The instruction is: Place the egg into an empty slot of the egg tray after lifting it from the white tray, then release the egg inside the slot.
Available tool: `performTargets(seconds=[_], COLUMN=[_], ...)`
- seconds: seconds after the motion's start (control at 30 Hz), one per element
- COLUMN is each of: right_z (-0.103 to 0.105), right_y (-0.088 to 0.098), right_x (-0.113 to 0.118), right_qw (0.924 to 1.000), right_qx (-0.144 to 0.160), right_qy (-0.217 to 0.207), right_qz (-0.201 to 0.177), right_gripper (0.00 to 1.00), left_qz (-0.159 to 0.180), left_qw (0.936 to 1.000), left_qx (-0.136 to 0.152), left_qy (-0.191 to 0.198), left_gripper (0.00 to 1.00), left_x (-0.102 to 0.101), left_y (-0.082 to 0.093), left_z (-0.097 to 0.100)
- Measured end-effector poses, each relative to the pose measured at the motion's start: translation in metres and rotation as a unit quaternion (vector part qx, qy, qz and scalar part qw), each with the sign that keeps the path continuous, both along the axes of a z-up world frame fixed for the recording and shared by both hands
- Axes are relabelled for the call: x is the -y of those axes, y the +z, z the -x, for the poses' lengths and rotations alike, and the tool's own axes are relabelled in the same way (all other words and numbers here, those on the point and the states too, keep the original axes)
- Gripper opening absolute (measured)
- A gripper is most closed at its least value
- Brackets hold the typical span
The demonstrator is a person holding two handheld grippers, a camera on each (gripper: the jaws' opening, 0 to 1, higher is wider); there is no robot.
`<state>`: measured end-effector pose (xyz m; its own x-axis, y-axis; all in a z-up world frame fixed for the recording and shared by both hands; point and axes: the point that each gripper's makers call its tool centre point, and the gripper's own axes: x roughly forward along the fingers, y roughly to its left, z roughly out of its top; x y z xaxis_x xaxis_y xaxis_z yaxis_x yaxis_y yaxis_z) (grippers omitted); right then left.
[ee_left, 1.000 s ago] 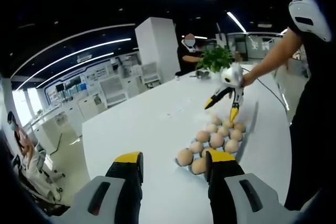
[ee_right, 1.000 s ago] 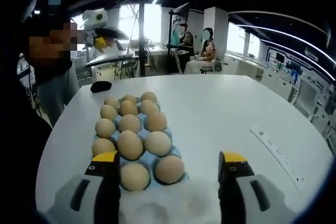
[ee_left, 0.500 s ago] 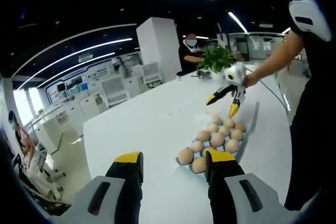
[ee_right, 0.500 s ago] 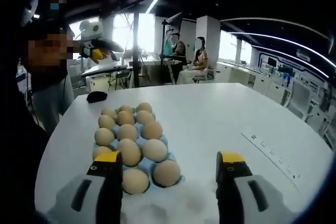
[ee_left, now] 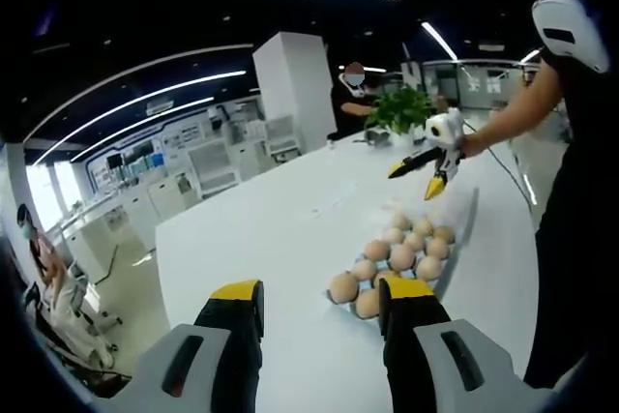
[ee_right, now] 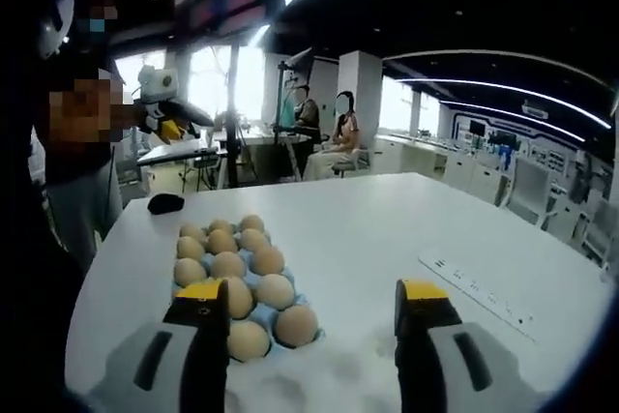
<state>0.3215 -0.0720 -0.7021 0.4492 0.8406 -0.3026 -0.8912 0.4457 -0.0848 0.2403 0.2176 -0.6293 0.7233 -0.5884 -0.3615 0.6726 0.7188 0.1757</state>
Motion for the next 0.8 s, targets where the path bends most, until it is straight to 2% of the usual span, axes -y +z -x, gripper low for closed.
performTargets(seconds=[0.27,0.43,0.5,0.53,0.7,0.8], right_z=[0.002,0.006,0.006,0.007,0.015,0.018], right_y=[0.012,0.025,0.033,0.037,0.040,0.046], right_x=[0.015,0.028,0.032,0.036,0.047,0.054], right_qw=[0.9993,0.9977,0.9962,0.9954,0.9940,0.9919], right_qx=[0.015,0.023,0.025,0.036,0.031,0.041], right_qy=[-0.030,-0.055,-0.063,-0.069,-0.085,-0.096], right_qz=[-0.015,-0.034,-0.056,-0.056,-0.061,-0.072], right_gripper=[0.70,0.67,0.66,0.66,0.66,0.66], left_qz=[0.002,0.003,0.002,0.004,0.002,0.004], left_qw=[1.0000,1.0000,1.0000,1.0000,1.0000,1.0000], left_qx=[0.002,0.002,0.002,0.002,0.002,0.003], left_qy=[0.002,0.002,0.002,0.002,0.002,0.002], left_gripper=[0.48,0.48,0.48,0.48,0.48,0.48], left_x=[0.000,0.001,0.001,0.001,0.001,0.002], left_y=[0.001,0.000,0.000,0.001,0.000,0.001], left_z=[0.001,0.002,0.002,0.002,0.003,0.004])
